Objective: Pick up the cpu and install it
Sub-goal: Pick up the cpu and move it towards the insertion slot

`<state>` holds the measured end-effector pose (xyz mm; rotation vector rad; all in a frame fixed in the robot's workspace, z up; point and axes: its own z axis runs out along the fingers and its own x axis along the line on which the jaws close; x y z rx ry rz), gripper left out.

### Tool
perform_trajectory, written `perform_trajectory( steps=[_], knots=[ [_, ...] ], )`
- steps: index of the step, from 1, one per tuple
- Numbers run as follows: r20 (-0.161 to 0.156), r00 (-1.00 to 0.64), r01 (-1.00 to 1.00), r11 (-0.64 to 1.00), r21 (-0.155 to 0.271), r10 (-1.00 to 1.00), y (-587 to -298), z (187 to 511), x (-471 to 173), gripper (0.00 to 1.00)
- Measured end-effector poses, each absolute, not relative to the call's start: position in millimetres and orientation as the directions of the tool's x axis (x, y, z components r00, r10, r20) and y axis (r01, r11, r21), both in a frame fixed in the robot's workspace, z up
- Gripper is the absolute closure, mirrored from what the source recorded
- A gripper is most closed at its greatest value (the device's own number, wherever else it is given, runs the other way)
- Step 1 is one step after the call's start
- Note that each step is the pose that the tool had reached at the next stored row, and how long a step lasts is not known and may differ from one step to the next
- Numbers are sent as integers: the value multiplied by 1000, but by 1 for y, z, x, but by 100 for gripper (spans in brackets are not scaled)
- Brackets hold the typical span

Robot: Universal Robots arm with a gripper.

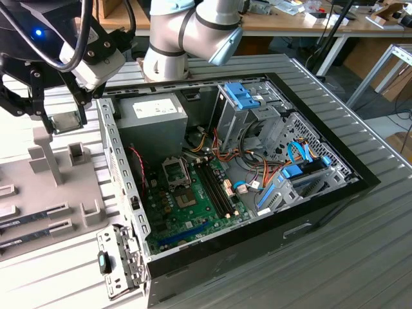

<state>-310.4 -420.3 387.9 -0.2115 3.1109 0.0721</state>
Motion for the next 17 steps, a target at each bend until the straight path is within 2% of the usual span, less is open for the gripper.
perform_trajectory(
  steps=[17],
  knots=[
    [-26,-991,-136,990,45,-135,-422,385,-307,53]
  ],
)
